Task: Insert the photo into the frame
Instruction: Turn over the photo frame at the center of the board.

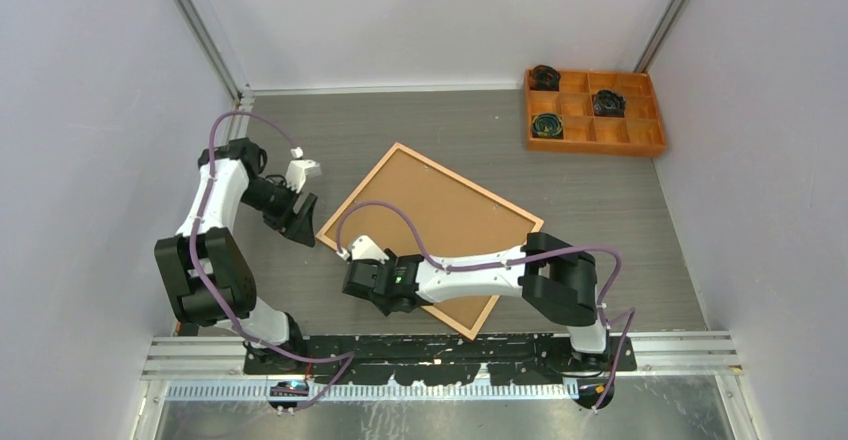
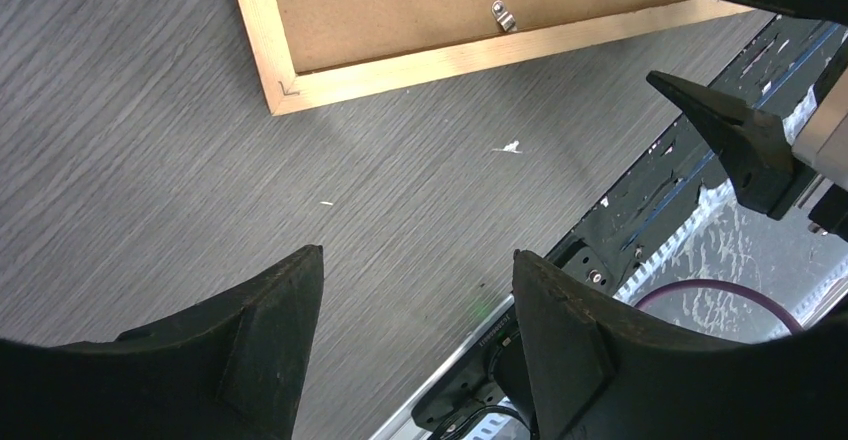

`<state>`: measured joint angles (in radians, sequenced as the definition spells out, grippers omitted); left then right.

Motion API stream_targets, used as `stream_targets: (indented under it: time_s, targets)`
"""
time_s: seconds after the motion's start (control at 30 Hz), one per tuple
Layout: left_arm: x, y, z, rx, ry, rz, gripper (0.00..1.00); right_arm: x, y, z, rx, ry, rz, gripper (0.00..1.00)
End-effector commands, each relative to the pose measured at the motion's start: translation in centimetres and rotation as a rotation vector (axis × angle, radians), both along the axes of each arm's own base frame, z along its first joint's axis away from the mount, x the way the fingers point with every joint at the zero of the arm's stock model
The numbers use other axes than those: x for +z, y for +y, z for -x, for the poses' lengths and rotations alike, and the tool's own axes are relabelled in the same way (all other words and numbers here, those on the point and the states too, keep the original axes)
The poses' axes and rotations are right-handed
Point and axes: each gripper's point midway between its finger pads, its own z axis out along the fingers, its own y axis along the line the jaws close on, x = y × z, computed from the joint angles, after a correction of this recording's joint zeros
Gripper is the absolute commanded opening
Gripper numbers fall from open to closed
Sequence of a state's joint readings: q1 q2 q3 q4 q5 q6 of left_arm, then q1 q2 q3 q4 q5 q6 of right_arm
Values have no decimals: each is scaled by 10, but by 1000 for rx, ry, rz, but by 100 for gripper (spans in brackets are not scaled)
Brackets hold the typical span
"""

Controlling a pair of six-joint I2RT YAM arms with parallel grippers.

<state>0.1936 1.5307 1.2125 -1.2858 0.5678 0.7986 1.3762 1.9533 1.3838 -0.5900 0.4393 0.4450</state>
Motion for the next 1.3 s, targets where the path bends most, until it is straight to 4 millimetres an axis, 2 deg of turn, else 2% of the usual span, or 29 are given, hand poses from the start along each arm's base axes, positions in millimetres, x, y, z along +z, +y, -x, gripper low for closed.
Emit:
stream_targets:
  time_s: [0.0,0.1,0.23,0.47,0.53,0.63,0.77,0.97,1.1,1.2,1.27]
  targets:
    - [3,-1,6,-25,-16,-4,71,10,7,-15,-21,-77,-34,58]
    - [1,-2,5,-26,-14,1,71,3,6,-14,-14,-69,-27,57]
    - [1,-6,8,-44,-25,22,71,-8,6,-11,-6,-52,-19,50]
    - [11,-14,14,-147,-169,53,74,-18,4,-10,0,-44,-4,42]
    - [13,-16,14,-176,-214,60,79,-17,5,-11,2,-47,-6,37]
    - [15,-18,15,-213,-263,59,80,-10,7,-12,-3,-55,-18,23]
    - [17,-19,26,-351,-399,35,81,21,12,-17,-5,-68,-74,14]
    - [28,-28,35,-676,-817,-81,86,93,20,-29,-13,-47,-230,11]
    - [37,-36,28,-800,-1069,-167,89,137,20,-34,-9,-27,-323,11]
    - [47,-43,17,-844,-1195,-191,89,162,18,-37,-4,0,-376,11]
    - [62,-51,8,-861,-1297,-196,88,175,16,-37,7,12,-392,11]
